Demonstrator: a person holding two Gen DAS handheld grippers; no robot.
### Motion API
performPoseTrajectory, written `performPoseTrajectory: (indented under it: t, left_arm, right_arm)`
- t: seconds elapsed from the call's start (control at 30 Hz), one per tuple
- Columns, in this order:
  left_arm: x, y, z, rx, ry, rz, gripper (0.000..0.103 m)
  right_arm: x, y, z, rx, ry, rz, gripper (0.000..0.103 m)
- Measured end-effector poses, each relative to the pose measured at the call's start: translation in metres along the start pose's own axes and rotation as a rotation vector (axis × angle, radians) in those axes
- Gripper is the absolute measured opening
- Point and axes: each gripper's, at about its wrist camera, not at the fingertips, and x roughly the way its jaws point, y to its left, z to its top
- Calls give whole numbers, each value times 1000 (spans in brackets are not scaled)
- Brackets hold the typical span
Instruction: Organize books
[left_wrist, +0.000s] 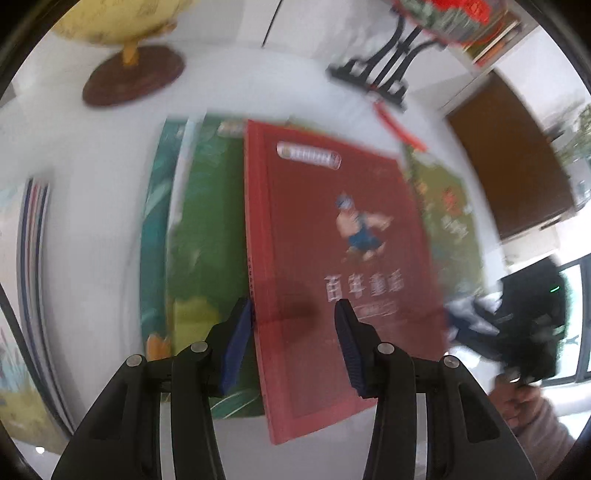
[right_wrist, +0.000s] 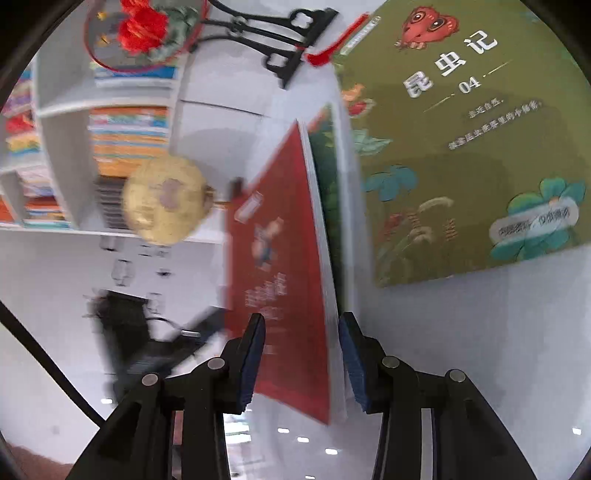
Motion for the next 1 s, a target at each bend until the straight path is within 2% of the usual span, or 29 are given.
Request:
performPoseTrajectory:
  t: [0.07,0.17,0.23,0.3,0.33,0.43,0.47,0.57,0.67,0.77,0.9,0.93,1.0]
  left_arm:
    - [-2,1,-2,-5,-11,15,42]
    - [-1,0,0,23,-14,82,42]
    - [-2,2,0,19,-15,79,42]
    - [-3,7,1,3,-21,83,42]
    - [-4,9,0,1,-25,78,42]
    - [-4,7,-4,33,-34,84,42]
    - [-3,4,-4,60,-33,101,42]
    - [-2,-5,-8,128,-47,144,43]
    - [-3,0,-7,100,-49,122,43]
    - [-3,-1,-6,116,-38,129,43]
    - [-3,-2,-4,103,-38,133,43]
    - [-3,-4,-4,100,-37,142,43]
    - [-4,-9,-3,99,-30,158,41]
  right_arm:
    - [-4,5,-3,-3,-5,82,42]
    - [8,16,-5,-67,41,4,42]
    - [15,12,-6,-38,60,10,42]
    - [20,12,-7,-44,67,-37,42]
    - [21,12,-8,-38,65,-22,42]
    - [11,17,-11,-21,45,169,42]
    - [9,24,-12,-62,49,153,42]
    - [20,36,-14,-179,61,-116,42]
    - [32,29,-11,-159,63,-205,41]
    - [38,30,-5,-163,41,-198,42]
    - [53,30,2,-136,90,-146,42]
    - [50,33,1,-159,77,-163,33]
    - [44,46,-5,-236,34,-199,24]
